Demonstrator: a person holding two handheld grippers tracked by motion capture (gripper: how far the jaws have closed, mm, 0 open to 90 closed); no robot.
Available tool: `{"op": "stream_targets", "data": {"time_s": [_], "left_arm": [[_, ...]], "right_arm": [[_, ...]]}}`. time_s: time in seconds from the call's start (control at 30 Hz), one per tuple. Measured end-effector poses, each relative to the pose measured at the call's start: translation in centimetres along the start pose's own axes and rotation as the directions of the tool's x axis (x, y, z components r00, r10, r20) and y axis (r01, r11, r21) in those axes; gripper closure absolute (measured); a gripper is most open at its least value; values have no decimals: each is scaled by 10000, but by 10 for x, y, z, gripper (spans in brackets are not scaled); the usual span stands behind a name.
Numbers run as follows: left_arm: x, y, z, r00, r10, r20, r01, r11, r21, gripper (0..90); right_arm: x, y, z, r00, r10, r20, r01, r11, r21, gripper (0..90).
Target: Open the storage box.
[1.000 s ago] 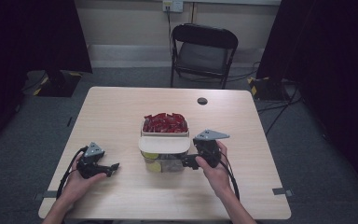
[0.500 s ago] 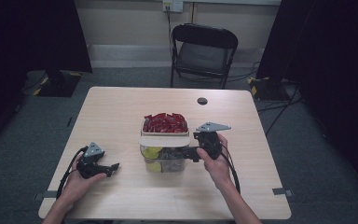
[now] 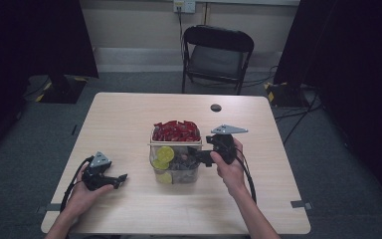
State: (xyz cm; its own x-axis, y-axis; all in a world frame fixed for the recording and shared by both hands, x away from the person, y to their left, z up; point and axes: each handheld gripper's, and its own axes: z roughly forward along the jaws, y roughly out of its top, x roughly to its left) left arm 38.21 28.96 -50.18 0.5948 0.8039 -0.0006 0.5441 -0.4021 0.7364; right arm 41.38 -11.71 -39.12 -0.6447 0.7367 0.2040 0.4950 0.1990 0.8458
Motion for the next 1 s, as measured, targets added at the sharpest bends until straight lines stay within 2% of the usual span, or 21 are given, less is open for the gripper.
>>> {"op": "stream_targets", "data": {"time_s": [0.5, 0.73, 1.0], "left_arm": [[0, 0, 0, 10000, -32, 27, 32, 10000, -38, 151], [0, 0, 0, 10000, -40, 25, 40, 10000, -40, 152], [0, 0, -1, 10000, -36, 8, 36, 10000, -14, 153]], "right_arm": [[-9, 6, 8, 9998, 219, -39, -219, 9998, -18, 136], [-12, 8, 11, 9998, 213, -62, -212, 9997, 152, 135], [-15, 13, 13, 9995, 319, 22, -319, 9995, 4, 136]]}}
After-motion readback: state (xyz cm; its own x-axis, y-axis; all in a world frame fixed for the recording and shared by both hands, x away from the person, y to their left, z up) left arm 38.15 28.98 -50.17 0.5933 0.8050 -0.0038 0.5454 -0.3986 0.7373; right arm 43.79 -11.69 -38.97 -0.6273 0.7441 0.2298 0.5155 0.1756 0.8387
